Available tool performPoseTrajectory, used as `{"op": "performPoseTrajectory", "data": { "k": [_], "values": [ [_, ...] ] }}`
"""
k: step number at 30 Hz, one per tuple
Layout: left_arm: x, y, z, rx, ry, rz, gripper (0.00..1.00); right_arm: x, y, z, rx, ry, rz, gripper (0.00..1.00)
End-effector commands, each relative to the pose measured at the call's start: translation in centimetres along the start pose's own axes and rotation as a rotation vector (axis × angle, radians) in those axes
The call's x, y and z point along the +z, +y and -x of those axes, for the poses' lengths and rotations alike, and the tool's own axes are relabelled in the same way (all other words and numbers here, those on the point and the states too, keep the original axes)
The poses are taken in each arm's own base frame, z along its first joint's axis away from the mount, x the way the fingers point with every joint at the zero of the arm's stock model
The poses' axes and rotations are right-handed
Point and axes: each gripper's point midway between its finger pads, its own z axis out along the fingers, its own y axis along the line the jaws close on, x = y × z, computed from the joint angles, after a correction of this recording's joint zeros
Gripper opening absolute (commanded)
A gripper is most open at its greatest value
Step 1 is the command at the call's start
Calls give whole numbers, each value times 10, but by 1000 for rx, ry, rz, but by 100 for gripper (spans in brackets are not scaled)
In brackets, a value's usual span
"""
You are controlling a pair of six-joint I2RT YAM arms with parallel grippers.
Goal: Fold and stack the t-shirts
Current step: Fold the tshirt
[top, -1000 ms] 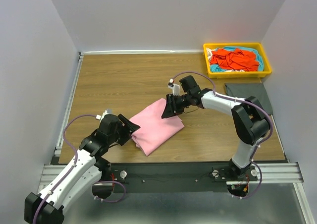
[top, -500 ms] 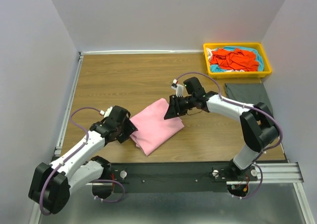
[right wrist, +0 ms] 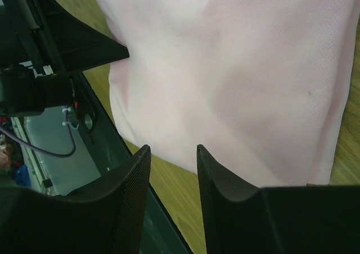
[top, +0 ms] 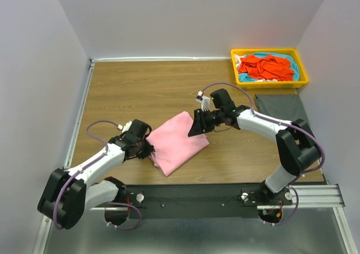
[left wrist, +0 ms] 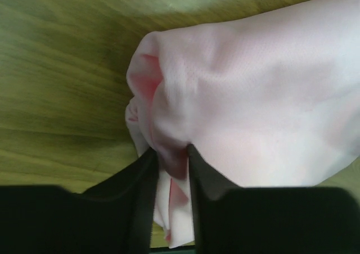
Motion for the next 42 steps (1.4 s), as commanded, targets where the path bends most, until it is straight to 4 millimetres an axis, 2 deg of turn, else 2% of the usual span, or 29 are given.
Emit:
{"op": "performPoseTrajectory", "data": {
  "k": [1,2,4,5,7,8,10,11,12,13,14,16,19,20,22,23,24,25,27,28,29,30,32,34,36,37,38,39,42],
  "values": [
    [13,-19,1,50,-1,-75,26,-6,-8,7,-31,-41,-30,45],
    [18,-26,4,66,-8,-99,14,-7,-11,9,-29,-48,-41,45],
    [25,-33,6,112,-11,-123,4,-10,-17,12,-23,-64,-63,45],
    [28,-47,12,125,-36,-176,0,-12,-20,13,-16,-71,-75,45],
    [29,-69,22,169,-68,-230,0,-14,-26,14,-4,-83,-98,45],
    [39,-70,26,218,-70,-218,0,-18,-32,16,10,-95,-114,45],
    [41,-97,47,307,-127,-265,0,-22,-37,18,38,-108,-125,45],
    [52,-99,54,334,-134,-246,0,-26,-42,21,56,-124,-136,45],
    [54,-107,57,362,-122,-266,0,-28,-44,22,71,-131,-144,45],
    [52,-124,69,386,-146,-291,0,-31,-47,22,81,-141,-154,45],
    [61,-121,74,423,-142,-268,0,-35,-48,24,90,-156,-163,45],
    [58,-131,86,435,-159,-278,1,-39,-47,25,93,-167,-165,45],
    [52,-126,92,439,-189,-255,21,-45,-44,25,102,-187,-171,45],
    [42,-125,100,433,-232,-250,35,-48,-44,28,104,-205,-184,45],
    [33,-117,100,422,-256,-239,50,-52,-44,27,106,-220,-198,45],
    [16,-123,106,414,-297,-268,56,-56,-44,29,110,-237,-209,45],
    [9,-121,105,402,-307,-277,59,-56,-44,29,109,-243,-212,45],
    [-11,-127,110,389,-347,-321,59,-58,-44,29,112,-247,-211,45],
    [-27,-130,108,366,-366,-372,59,-58,-41,31,121,-255,-190,45],
    [-47,-144,107,355,-391,-460,57,-57,-39,29,143,-248,-161,45],
    [-45,-142,100,359,-365,-467,57,-56,-41,30,140,-254,-160,45],
    [-57,-152,100,357,-392,-526,54,-54,-34,32,143,-259,-111,45],
    [-64,-170,72,401,-326,-645,49,-49,-28,27,171,-238,-47,45],
    [-56,-174,49,428,-253,-695,46,-43,-25,30,163,-247,3,45],
    [-46,-178,37,397,-211,-735,42,-37,-22,22,181,-215,60,45],
    [-32,-166,28,378,-182,-718,40,-35,-20,22,175,-216,80,45],
    [-26,-165,30,354,-195,-727,38,-28,-23,11,201,-179,107,45],
    [-14,-151,26,312,-177,-699,36,-26,-22,10,203,-181,127,45],
    [7,-133,26,235,-151,-659,32,-15,-33,-11,249,-139,137,45]
  ]
}}
